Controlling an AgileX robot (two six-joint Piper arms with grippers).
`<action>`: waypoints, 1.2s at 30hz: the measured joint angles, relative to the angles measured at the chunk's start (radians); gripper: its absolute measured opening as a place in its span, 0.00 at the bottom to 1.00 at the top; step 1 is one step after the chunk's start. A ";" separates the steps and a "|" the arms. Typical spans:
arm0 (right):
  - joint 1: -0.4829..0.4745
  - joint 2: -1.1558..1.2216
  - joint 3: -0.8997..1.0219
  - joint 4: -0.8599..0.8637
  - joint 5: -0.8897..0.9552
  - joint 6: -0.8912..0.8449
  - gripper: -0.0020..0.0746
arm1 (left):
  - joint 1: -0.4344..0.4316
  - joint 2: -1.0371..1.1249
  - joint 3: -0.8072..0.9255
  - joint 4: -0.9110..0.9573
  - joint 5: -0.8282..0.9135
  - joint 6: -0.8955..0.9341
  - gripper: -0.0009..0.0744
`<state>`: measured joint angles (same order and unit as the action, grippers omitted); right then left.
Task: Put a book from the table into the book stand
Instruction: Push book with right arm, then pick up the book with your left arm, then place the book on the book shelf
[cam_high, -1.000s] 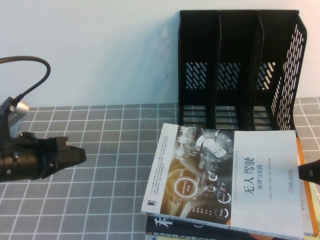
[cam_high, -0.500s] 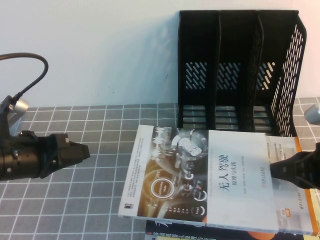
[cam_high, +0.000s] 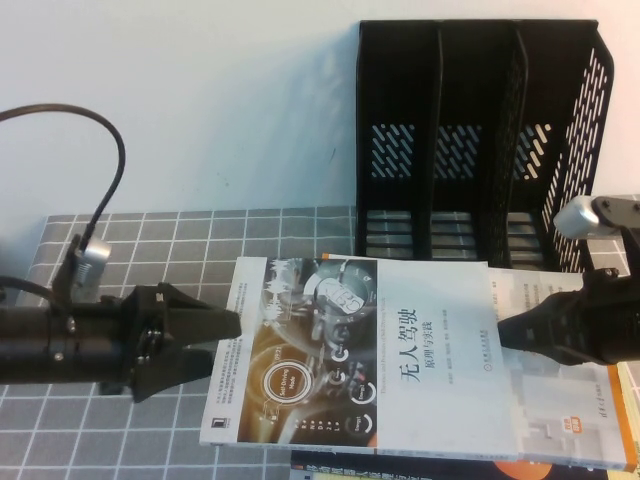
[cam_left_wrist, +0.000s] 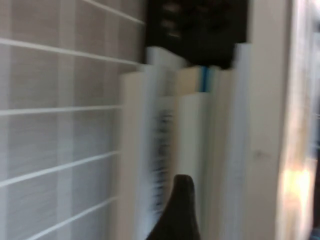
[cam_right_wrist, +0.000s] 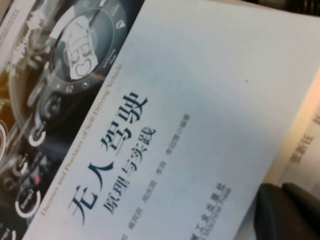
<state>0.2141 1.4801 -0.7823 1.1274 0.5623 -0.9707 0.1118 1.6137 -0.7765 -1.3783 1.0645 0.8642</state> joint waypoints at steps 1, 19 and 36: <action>0.000 0.000 -0.002 -0.004 0.003 -0.004 0.02 | -0.003 0.025 0.000 -0.038 0.034 0.036 0.80; 0.005 -0.175 -0.004 -0.246 0.008 0.132 0.02 | -0.099 0.120 -0.289 0.053 0.098 -0.004 0.15; 0.005 -0.506 -0.004 -0.524 0.088 0.450 0.02 | -0.270 -0.067 -0.995 0.534 -0.177 -0.549 0.15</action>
<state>0.2189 0.9740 -0.7860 0.6037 0.6506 -0.5210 -0.1585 1.5469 -1.7710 -0.8445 0.8874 0.3157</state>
